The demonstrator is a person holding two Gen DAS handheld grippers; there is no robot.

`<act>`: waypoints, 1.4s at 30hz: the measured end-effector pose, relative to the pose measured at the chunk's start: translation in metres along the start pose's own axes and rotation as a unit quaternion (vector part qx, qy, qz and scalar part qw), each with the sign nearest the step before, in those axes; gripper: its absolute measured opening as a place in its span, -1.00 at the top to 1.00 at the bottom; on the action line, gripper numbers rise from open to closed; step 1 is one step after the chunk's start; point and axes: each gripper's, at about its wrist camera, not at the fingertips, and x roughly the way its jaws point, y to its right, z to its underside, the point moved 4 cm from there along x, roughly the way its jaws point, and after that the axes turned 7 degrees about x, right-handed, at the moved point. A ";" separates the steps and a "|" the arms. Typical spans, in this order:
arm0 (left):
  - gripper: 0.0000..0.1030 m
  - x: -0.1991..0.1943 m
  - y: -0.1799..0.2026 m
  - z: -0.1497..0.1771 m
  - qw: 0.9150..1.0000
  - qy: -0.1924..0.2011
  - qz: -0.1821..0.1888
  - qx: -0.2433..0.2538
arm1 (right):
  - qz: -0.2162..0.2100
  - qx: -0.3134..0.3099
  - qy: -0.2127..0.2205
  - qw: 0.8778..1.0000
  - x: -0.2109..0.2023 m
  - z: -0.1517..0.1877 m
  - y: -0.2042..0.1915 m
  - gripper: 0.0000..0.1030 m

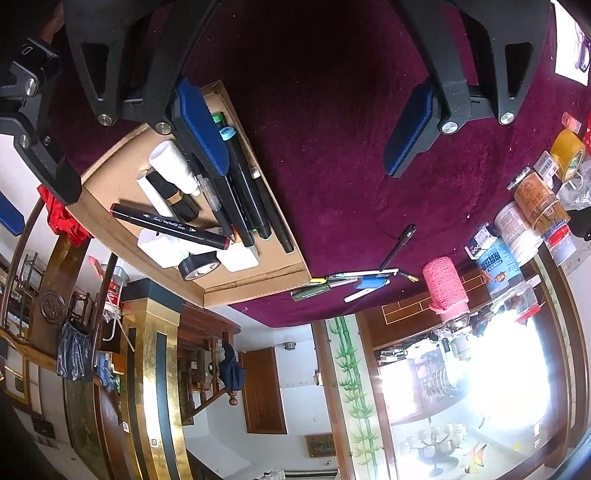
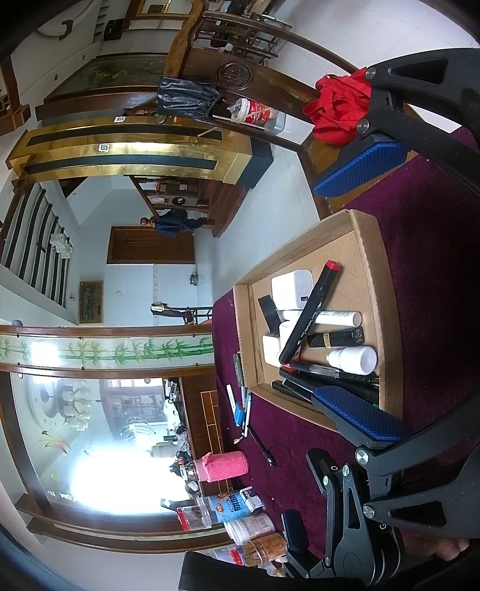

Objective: Organize rigid objects

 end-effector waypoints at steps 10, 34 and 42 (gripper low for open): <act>-0.67 0.001 0.000 0.000 1.000 -0.002 -0.003 0.001 | 0.006 -0.002 -0.005 1.000 0.001 0.000 0.001 -0.96; -0.67 0.002 0.001 0.001 1.000 -0.003 -0.008 0.005 | 0.007 0.002 -0.010 1.000 0.007 0.000 0.002 -0.96; -0.67 0.002 0.002 0.000 1.000 -0.001 -0.010 0.006 | 0.009 0.002 -0.006 1.000 0.004 0.000 0.002 -0.96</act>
